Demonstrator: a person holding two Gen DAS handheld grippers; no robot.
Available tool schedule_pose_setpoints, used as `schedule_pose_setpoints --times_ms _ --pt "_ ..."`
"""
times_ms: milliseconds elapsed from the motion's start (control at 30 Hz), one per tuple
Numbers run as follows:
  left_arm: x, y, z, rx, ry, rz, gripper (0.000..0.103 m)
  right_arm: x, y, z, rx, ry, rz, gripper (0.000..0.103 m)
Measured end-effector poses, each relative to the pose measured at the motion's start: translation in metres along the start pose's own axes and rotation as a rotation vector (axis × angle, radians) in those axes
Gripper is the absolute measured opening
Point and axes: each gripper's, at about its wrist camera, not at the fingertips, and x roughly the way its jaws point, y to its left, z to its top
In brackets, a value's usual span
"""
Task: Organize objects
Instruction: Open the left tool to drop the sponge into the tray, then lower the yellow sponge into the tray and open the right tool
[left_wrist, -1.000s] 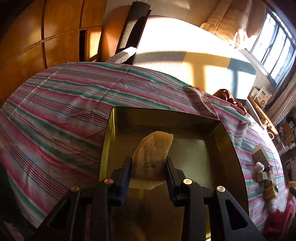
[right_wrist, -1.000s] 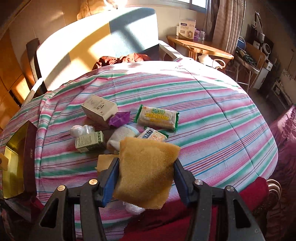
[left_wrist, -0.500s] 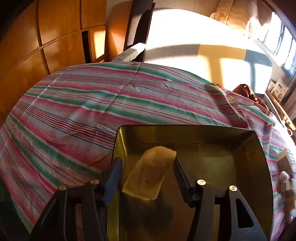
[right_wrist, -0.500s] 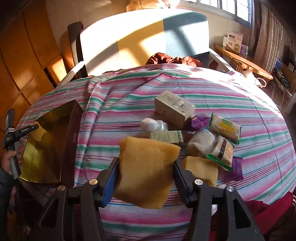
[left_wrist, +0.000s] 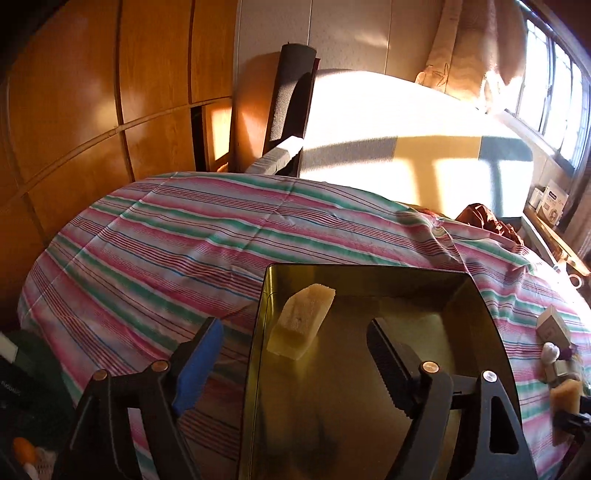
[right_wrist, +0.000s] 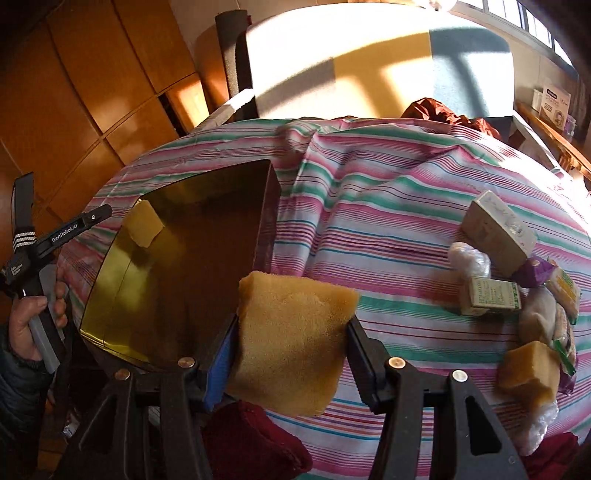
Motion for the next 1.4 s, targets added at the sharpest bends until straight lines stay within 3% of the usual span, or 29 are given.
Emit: schedule_pose_setpoints --times_ms 133,433,1133,1400 --pt "-0.03 0.005 -0.013 -0.018 -0.022 0.011 0.084 0.026 0.036 0.006 -0.045 0.022 0.071 0.057" --pt "-0.063 0.018 -0.039 -0.052 -0.016 0.028 0.086 0.067 0.096 0.01 -0.117 0.073 0.124 0.057" --pt "-0.086 0.058 -0.065 -0.117 -0.01 0.085 0.086 0.124 0.158 0.035 -0.113 0.122 0.129 0.057" --pt "-0.093 0.065 -0.07 -0.131 -0.013 0.093 0.087 0.136 0.175 0.038 -0.114 0.131 0.177 0.06"
